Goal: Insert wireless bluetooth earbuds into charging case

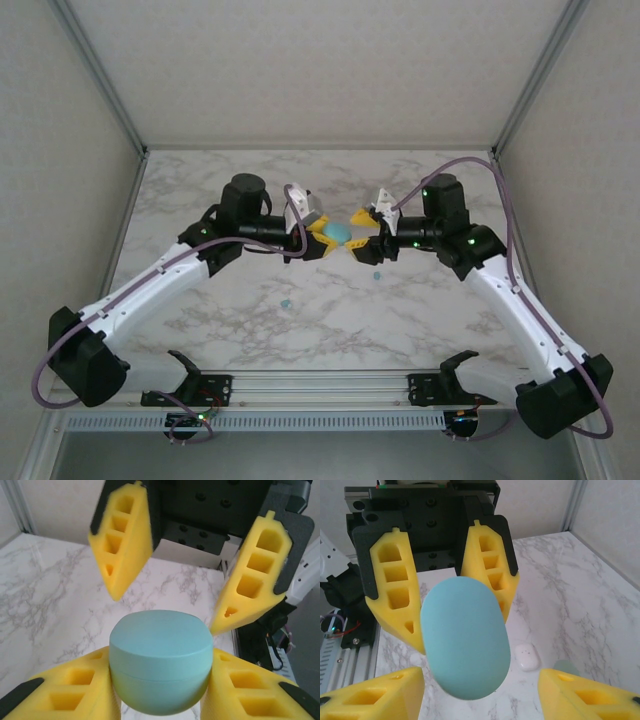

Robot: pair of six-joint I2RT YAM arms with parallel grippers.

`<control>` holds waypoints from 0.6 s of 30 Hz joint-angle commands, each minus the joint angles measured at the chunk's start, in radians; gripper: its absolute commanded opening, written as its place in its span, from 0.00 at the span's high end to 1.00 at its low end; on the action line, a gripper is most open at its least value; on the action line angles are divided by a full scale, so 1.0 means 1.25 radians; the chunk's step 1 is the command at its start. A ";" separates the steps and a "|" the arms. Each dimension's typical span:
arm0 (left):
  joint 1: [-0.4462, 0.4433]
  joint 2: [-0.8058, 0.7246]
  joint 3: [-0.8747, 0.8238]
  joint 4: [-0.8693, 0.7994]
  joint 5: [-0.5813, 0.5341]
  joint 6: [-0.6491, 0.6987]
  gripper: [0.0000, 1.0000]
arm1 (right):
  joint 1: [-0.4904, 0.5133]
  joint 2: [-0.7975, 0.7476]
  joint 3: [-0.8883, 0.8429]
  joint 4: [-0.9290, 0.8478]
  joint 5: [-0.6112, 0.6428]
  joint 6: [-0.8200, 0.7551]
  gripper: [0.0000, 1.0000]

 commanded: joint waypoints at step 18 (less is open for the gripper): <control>0.005 -0.067 -0.085 0.246 -0.016 -0.131 0.78 | -0.005 0.027 0.049 0.086 -0.022 0.215 0.39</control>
